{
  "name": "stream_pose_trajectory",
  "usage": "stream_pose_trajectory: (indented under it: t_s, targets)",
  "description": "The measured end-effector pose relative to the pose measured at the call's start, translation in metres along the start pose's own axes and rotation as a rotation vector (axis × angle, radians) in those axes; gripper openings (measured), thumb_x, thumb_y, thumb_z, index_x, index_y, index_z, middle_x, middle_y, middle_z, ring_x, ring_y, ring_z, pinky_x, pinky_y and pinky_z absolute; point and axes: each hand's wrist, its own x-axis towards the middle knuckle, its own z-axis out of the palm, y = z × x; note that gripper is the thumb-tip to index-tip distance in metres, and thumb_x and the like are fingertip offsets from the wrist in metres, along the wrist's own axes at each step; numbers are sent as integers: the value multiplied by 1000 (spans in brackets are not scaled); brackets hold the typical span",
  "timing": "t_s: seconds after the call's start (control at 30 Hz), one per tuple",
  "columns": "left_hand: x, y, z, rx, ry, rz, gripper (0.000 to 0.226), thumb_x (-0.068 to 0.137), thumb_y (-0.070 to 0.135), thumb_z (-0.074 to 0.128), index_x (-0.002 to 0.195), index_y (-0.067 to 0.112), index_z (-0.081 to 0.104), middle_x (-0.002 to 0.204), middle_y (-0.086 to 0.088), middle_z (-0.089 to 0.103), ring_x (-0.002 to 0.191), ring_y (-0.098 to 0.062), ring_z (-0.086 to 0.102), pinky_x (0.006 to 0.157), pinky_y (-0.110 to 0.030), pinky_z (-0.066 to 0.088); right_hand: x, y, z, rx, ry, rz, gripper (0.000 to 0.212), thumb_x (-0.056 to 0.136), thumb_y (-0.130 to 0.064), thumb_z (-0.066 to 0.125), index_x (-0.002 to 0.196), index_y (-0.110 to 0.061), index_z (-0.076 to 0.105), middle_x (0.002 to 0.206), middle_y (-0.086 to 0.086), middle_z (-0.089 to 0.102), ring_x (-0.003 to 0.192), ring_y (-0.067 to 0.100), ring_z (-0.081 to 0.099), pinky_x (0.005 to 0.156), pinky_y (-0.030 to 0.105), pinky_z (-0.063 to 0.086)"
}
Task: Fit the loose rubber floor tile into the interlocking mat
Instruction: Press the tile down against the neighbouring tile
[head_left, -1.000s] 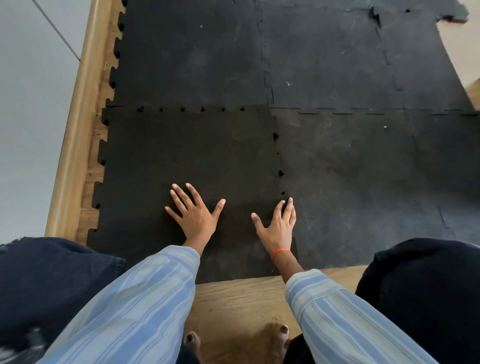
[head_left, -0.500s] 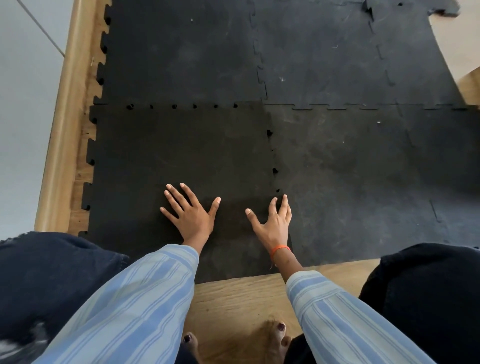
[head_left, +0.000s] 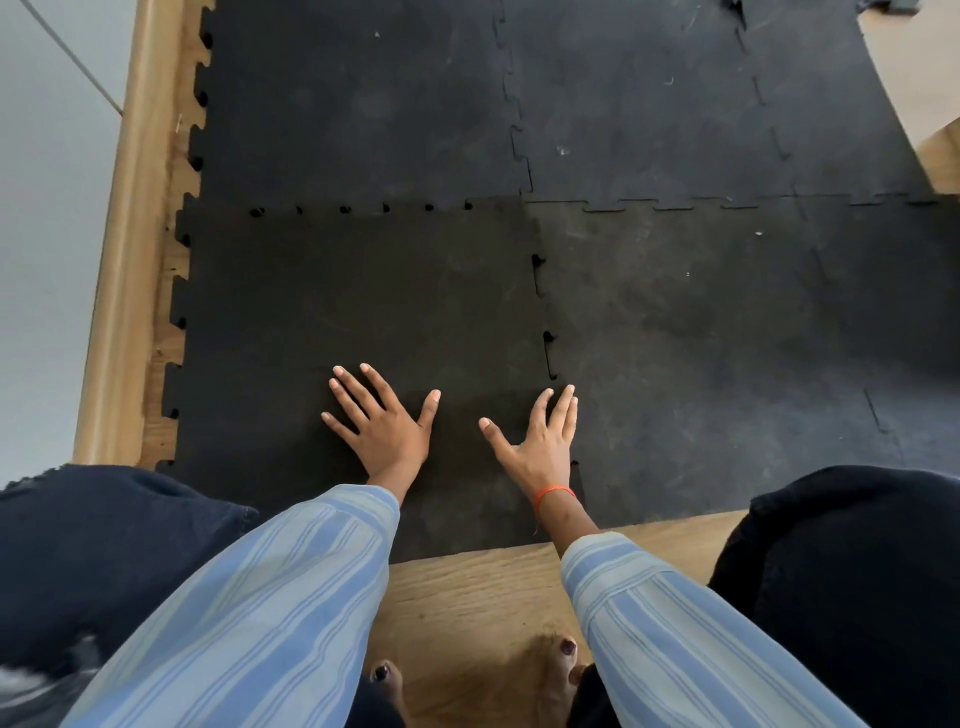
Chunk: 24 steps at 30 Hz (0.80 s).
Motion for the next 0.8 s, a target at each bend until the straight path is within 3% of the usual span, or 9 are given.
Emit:
stream_pose_trajectory:
  t_s: [0.07,0.2,0.53,0.8]
  targets:
    - [-1,-1,0,4,-4,3,99,87,74,25,152,6,-5,159,-25,-12,147,-37,-11,115,-62,2,-4,1,5,-127,7,-2,106,83,-71,41,150,-3,-4,158,19,-18,146,29,-20,122,43,0]
    - [-1,2,-1,11,1,14,98,88,72,25,152,5,-4,159,-25,-10,147,-39,-9,115,-62,3,-7,7,12,-259,64,16,87,94,-61,23,148,-3,-13,159,15,-18,147,25,-19,122,44,-3]
    - [-5,18,0,-22,-3,-5,97,89,70,28,152,3,-2,158,-27,-7,147,-41,-7,114,-62,3,4,7,11,-321,-24,28,105,85,-74,26,146,-1,-19,157,16,-23,146,28,-21,122,41,-3]
    - [-6,15,-7,4,-47,15,98,88,73,26,153,7,-7,159,-24,-13,147,-39,-12,116,-59,2,-11,12,12,-287,44,26,95,90,-66,27,148,-2,-13,158,14,-20,147,26,-17,122,40,-3]
